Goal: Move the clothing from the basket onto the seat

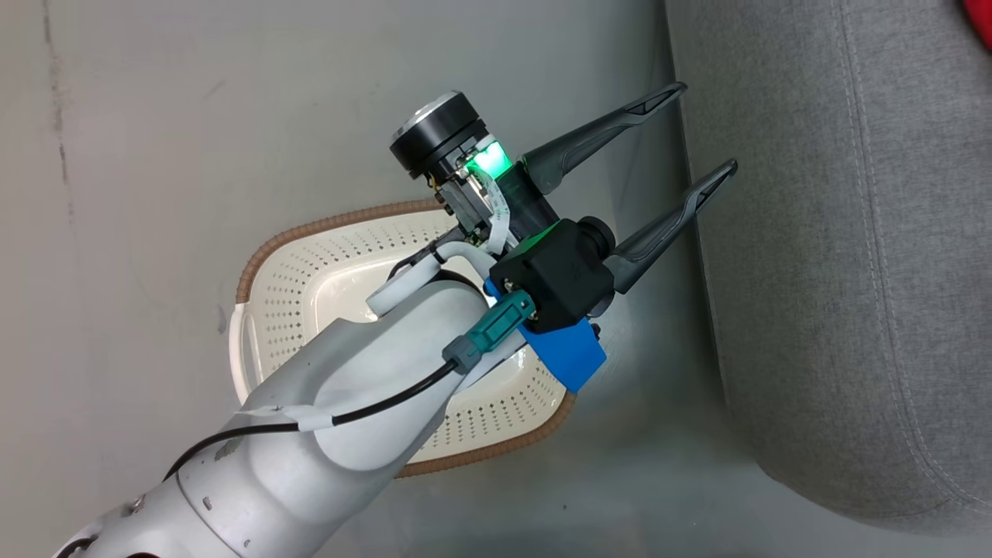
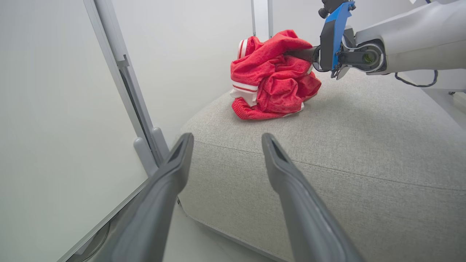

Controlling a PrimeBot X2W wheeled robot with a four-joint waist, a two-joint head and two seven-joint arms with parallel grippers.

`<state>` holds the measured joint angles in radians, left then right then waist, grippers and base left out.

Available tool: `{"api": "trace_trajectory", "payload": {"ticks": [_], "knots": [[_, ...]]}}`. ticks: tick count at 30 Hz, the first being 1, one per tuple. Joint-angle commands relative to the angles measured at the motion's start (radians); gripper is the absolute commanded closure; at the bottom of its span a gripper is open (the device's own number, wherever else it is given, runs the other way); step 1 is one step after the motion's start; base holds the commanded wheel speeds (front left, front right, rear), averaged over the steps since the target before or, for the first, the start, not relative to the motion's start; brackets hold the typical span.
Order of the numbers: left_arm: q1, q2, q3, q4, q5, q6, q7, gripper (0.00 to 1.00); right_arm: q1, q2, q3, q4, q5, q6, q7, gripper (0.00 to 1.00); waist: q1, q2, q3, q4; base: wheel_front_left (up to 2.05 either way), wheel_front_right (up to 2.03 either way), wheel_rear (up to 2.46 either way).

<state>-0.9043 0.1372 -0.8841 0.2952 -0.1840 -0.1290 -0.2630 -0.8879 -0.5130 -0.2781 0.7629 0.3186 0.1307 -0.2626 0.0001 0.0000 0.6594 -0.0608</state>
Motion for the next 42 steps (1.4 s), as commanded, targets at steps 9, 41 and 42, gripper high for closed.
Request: {"api": "trace_trajectory", "payload": {"ticks": [9,41,42], "knots": [[0.077,0.001,0.042,-0.006,-0.009,0.008,-0.003,0.00,0.167,0.060,-0.041,-0.120,-0.005,0.000,-0.003,0.00,-0.0001,0.0000,-0.114,-0.019,0.00,0.00,0.00],[0.595,0.070,0.507,-0.080,-0.035,0.122,-0.003,0.00,0.557,0.292,0.267,-0.532,-0.072,0.000,-0.003,0.00,-0.0001,0.0000,-0.541,0.140,0.00,0.00,0.00],[0.613,0.069,0.520,-0.082,-0.034,0.124,-0.003,0.00,0.568,0.298,0.273,-0.535,-0.073,0.000,-0.003,0.00,-0.0001,0.0000,-0.551,0.143,0.00,0.00,0.00]]}}
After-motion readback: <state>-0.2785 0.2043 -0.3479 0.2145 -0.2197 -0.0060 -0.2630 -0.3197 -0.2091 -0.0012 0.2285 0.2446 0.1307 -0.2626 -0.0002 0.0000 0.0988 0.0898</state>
